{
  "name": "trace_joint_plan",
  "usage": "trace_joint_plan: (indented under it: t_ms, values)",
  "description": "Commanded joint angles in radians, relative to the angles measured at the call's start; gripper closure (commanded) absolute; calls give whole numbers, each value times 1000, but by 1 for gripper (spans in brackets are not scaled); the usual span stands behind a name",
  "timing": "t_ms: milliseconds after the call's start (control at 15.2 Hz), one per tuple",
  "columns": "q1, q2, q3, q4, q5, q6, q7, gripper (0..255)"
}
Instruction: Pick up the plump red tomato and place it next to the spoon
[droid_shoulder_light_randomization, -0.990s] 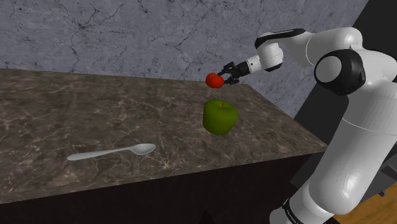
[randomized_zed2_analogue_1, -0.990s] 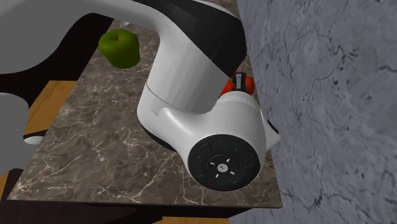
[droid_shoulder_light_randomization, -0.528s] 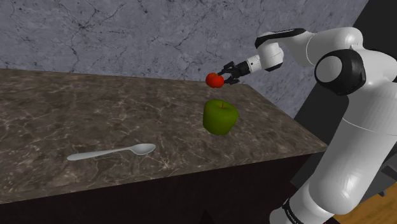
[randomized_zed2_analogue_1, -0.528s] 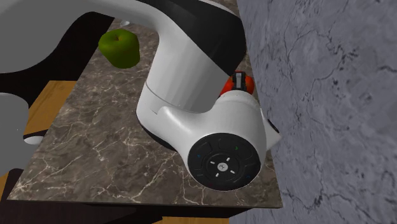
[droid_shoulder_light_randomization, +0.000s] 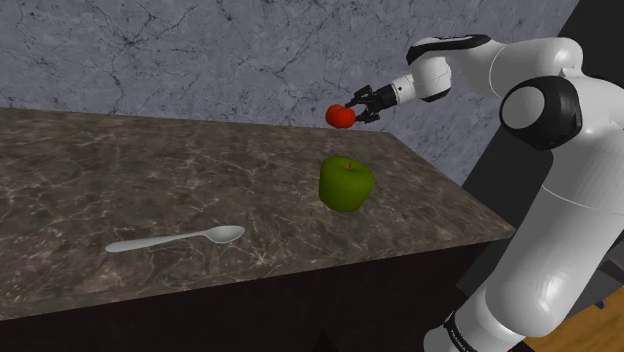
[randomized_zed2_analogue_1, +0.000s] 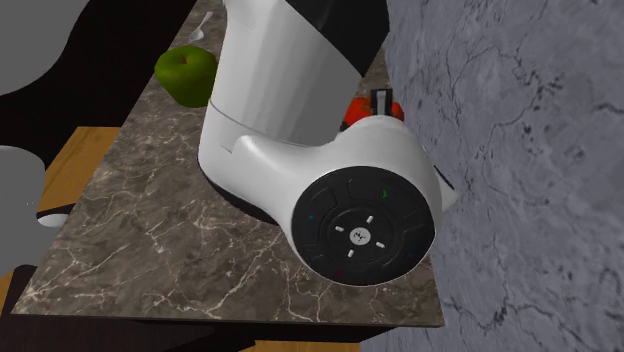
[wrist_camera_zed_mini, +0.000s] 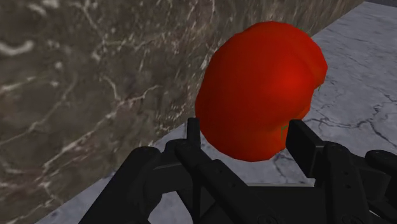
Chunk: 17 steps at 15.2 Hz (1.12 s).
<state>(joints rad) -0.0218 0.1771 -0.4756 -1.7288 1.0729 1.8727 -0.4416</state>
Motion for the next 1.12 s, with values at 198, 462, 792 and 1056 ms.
trace_joint_plan:
  t_ms: [198, 462, 792, 1056]
  values:
    - [-2, -10, -4, 48, -19, -32, 48, 255]
    - [-4, -14, -7, 89, -32, -59, 86, 255]
    - [-9, -14, -10, 147, -43, -95, 133, 255]
    - [-14, -11, -13, 199, -49, -127, 171, 255]
